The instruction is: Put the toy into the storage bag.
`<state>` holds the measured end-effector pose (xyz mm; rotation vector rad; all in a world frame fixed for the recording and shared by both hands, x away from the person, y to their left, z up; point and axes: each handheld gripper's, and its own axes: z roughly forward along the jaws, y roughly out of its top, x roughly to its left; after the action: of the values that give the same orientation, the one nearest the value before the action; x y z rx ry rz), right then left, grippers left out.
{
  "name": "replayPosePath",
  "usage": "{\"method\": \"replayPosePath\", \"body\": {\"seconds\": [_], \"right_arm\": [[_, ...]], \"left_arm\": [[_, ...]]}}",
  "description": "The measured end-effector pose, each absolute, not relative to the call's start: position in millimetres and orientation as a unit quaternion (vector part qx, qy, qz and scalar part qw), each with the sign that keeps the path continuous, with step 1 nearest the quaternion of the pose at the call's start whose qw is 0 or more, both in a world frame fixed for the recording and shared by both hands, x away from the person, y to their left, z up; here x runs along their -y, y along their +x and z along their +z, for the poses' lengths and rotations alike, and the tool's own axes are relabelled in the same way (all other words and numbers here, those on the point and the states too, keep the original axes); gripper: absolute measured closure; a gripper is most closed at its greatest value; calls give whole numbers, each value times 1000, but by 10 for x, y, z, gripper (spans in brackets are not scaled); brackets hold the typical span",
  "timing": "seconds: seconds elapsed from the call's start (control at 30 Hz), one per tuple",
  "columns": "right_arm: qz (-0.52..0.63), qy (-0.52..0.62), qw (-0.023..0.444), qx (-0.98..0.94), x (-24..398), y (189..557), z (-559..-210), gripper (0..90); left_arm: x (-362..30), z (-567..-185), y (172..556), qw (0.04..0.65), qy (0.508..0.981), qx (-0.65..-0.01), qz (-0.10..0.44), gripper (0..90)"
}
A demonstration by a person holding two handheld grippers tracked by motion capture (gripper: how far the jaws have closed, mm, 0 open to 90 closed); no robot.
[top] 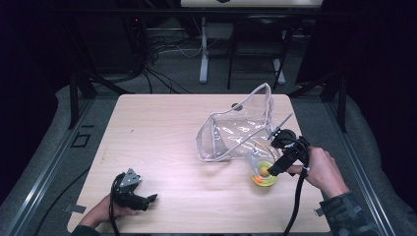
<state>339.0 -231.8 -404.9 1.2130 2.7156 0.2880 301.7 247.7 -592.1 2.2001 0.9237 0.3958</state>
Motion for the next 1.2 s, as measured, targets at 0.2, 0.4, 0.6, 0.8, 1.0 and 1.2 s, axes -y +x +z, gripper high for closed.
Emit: {"method": "replayPosePath", "body": {"seconds": [0.2, 0.4, 0.6, 0.8, 1.0, 1.2], "right_arm": [[87, 392, 77, -913, 2307, 3403, -3957, 148], [86, 381, 88, -916, 2258, 3430, -3896, 167], [71, 372, 92, -921, 2192, 3469, -3857, 273], [46, 355, 96, -929, 2106, 3524, -3787, 407], [30, 347, 90, -933, 2020, 3582, -3759, 494], [5, 329, 83, -941, 1929, 3606, -3756, 584]], "left_arm": [[-2476, -5921, 3020, 354, 851, -357, 152, 0], [-2474, -5922, 3021, 355, 851, -357, 151, 0], [-2473, -5923, 3022, 355, 851, -357, 151, 0], [-2474, -5922, 3021, 355, 851, -358, 150, 0], [-2473, -5923, 3022, 355, 851, -357, 151, 0], [-2474, -5922, 3022, 355, 851, -357, 151, 0]]}}
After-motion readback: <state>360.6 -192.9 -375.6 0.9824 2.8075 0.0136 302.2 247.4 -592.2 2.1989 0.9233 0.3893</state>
